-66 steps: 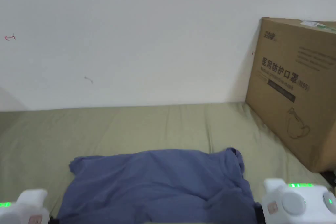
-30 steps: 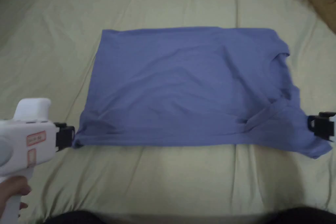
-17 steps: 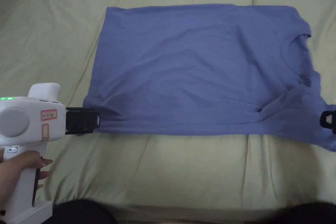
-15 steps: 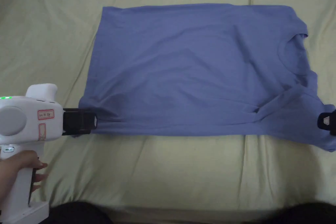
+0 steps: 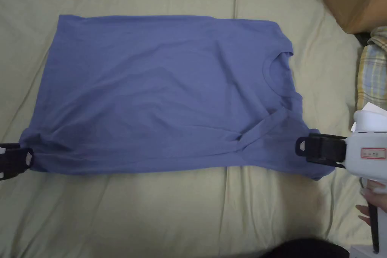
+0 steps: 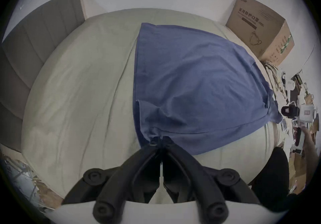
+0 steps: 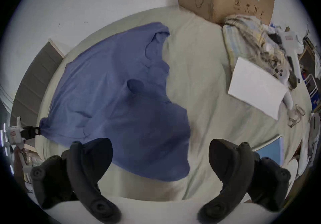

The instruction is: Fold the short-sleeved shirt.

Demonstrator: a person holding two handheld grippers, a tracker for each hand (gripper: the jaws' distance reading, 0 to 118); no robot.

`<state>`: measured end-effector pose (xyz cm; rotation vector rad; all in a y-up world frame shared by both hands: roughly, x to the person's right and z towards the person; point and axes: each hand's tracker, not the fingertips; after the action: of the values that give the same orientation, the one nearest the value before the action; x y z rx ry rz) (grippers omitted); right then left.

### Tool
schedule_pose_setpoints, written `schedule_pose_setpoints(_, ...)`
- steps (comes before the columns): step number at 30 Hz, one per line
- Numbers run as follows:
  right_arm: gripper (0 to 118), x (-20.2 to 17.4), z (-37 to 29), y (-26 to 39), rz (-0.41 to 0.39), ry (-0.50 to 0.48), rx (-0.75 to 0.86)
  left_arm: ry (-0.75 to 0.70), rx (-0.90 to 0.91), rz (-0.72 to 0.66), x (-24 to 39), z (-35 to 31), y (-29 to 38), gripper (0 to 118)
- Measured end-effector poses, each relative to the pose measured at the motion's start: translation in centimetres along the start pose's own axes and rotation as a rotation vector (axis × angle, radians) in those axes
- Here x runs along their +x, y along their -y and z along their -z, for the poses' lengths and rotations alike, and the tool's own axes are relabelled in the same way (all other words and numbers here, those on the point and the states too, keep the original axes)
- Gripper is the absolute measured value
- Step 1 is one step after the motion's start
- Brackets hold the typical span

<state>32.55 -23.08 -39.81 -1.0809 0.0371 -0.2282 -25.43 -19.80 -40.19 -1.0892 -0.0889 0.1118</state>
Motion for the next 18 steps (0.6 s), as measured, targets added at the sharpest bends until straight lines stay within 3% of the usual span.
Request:
schedule_pose_setpoints(2, 105, -0.2, 1.2, 0.3, -0.022, 0.04, -0.097, -0.015, -0.004, 0.005, 0.1, 0.1, -0.1, 0)
schedule_pose_setpoints(4, 50, -0.2, 1.8, 0.2, -0.077, 0.059, -0.149, -0.039, -0.003, 0.014, 0.1, 0.2, -0.1, 0)
schedule_pose_setpoints(6, 42, -0.6, 1.1, 0.9, -0.141, 0.111, -0.081, -0.036, -0.008, 0.007, -0.1, 0.1, 0.0, 0)
schedule_pose_setpoints(8, 9, -0.5, 0.3, 0.9, -0.107, -0.012, -0.055, -0.036, -0.006, 0.001, -0.1, 0.0, 0.1, 0)
schedule_pose_setpoints(9, 7, -0.5, -0.1, 0.9, -0.072, -0.038, -0.038, -0.035, -0.006, -0.003, -0.1, -0.1, 0.2, 0)
schedule_pose_setpoints(10, 7, -0.6, -0.7, 0.8, -0.067, -0.004, -0.032, -0.033, -0.005, -0.003, -0.4, -0.2, 0.3, 0)
schedule_pose_setpoints(14, 7, -1.0, -2.7, -0.2, -0.086, -0.02, -0.006, -0.033, 0.018, -0.003, -0.5, -0.9, 0.0, 0)
schedule_pose_setpoints(18, 7, -1.7, -5.0, -3.7, -0.079, -0.064, 0.036, 0.038, 0.116, -0.086, -1.2, -2.6, -2.5, 0)
